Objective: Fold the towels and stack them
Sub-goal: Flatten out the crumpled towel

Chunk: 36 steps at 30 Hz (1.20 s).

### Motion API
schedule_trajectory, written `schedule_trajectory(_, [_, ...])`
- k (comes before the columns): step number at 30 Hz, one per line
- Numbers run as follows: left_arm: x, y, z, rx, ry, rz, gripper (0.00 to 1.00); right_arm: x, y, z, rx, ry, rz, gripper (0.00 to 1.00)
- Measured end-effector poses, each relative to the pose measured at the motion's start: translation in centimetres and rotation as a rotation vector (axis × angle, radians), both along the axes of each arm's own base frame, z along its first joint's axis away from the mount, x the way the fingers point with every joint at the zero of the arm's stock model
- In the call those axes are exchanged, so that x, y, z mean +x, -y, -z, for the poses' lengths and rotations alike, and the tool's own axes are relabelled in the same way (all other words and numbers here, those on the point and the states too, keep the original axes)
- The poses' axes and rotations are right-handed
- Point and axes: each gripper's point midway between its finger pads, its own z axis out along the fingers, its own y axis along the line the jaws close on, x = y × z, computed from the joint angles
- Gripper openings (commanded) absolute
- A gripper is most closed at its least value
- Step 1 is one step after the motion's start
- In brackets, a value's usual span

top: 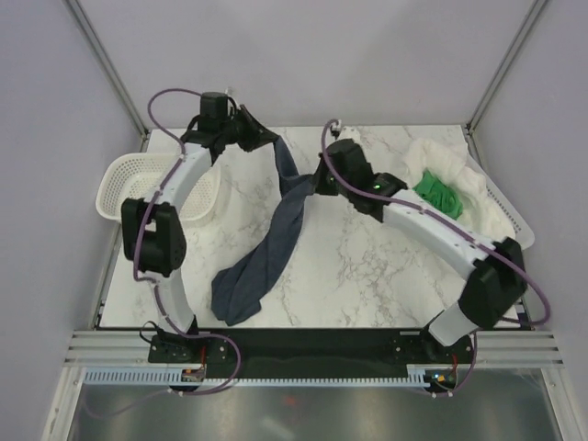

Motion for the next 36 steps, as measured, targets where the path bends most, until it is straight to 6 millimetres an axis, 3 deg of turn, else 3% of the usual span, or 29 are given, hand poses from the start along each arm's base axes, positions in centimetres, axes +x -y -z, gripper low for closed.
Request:
schedule_trajectory(1, [-0.9,-0.1,-2.4,-0.006,0.042,0.003,0.02,-0.5,1.1,-2.6,0.001,0.042,-0.014,0.0])
schedule_trajectory(3, [-3.5,-0.3,-9.0,-0.03,0.172,0.014,0.02,-1.7,3.3,-7.3,-0.013,0.123,-0.038,0.0])
schedule_trajectory(4, [-5.4,-0.4,-12.9,-0.046,0.251,0.021,0.02,-2.4,4.2,-9.5,-0.024,0.158,-0.051,0.0])
schedule_trajectory(7, [-10.9,-0.7,-21.8,-0.093,0.449,0.041,0.02,-4.0,6.2,-15.7,-0.068,0.277,-0.089,0.0])
schedule_trajectory(10, [-16.3,-1.2,-28.8,-0.139,0.614,0.061,0.02,-4.8,8.1,-21.3,-0.128,0.393,-0.087,0.0])
schedule_trajectory(12, [-18.6,-1.7,-32.2,-0.16,0.695,0.062,0.02,-5.0,9.4,-24.7,-0.161,0.46,-0.065,0.0])
schedule_trajectory(15, [-20.6,-2.4,-35.0,-0.181,0.758,0.056,0.02,-5.6,11.4,-30.4,-0.184,0.584,-0.023,0.0])
schedule_trajectory(18, [-22.2,-2.7,-36.0,-0.201,0.767,0.055,0.02,-7.3,12.9,-34.1,-0.169,0.675,-0.021,0.0])
schedule_trajectory(21, [-24.3,-3.0,-36.6,-0.226,0.762,0.06,0.02,-10.5,13.5,-35.4,-0.125,0.747,-0.102,0.0])
schedule_trajectory(23, [-26.2,-3.2,-36.9,-0.246,0.763,0.069,0.02,-13.6,14.1,-34.7,-0.082,0.788,-0.178,0.0])
schedule_trajectory(26, [-30.1,-3.6,-38.1,-0.286,0.795,0.097,0.02,-18.3,15.3,-35.1,0.005,0.878,-0.258,0.0])
schedule_trajectory(29, [-34.4,-3.9,-39.7,-0.339,0.841,0.159,0.02,-22.2,15.6,-38.5,0.123,1.006,-0.339,0.0])
schedule_trajectory(32, [-37.4,-4.4,-40.8,-0.381,0.87,0.193,0.02,-23.8,15.0,-40.4,0.185,1.059,-0.403,0.0])
schedule_trajectory(36, [-39.3,-4.9,-42.2,-0.413,0.907,0.2,0.02,-23.7,14.2,-42.0,0.214,1.073,-0.429,0.0])
